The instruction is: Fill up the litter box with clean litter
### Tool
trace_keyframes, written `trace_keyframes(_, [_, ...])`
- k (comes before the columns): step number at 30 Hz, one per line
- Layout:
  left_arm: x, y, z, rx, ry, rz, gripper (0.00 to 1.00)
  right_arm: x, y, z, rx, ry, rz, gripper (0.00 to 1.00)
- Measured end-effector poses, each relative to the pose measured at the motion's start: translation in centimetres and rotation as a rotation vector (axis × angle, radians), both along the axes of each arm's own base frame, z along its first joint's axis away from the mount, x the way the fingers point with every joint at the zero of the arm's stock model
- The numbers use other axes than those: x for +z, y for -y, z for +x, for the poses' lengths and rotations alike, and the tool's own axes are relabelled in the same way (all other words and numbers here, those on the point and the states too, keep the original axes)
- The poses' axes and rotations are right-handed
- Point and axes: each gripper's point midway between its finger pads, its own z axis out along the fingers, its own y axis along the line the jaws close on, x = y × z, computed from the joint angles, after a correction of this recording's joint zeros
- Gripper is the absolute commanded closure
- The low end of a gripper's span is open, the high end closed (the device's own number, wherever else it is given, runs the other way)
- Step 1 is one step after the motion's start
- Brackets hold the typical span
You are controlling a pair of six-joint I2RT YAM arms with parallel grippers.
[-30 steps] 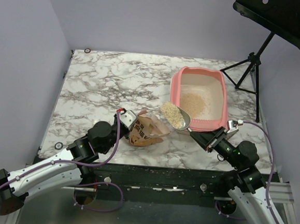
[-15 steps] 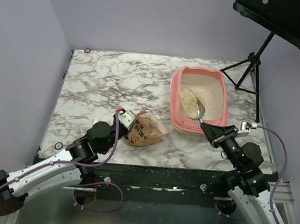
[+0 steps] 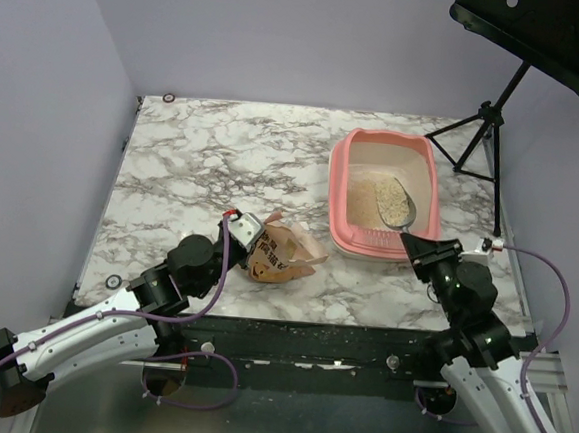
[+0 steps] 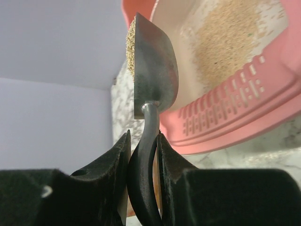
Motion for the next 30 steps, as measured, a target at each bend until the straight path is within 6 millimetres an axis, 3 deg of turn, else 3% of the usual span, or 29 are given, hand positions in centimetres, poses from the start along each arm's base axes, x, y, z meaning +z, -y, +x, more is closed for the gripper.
trace_keyframes(12, [0.0,0.0,0.0,0.000,0.000,0.001,1.00,-4.4,1.5,3.2,-0.059,-0.210,-0.356,1.00])
trace_keyframes(24, [0.0,-0.1,0.0,0.001,0.001,0.001,1.00,-0.7,0.9,8.1,0.037,-0.216,-0.720,1.00])
trace_keyframes(30, [0.2,-0.5,-0.1,0.009,0.006,-0.001,1.00,-1.0,0.5,10.1,0.112,-0.262,-0.881,1.00])
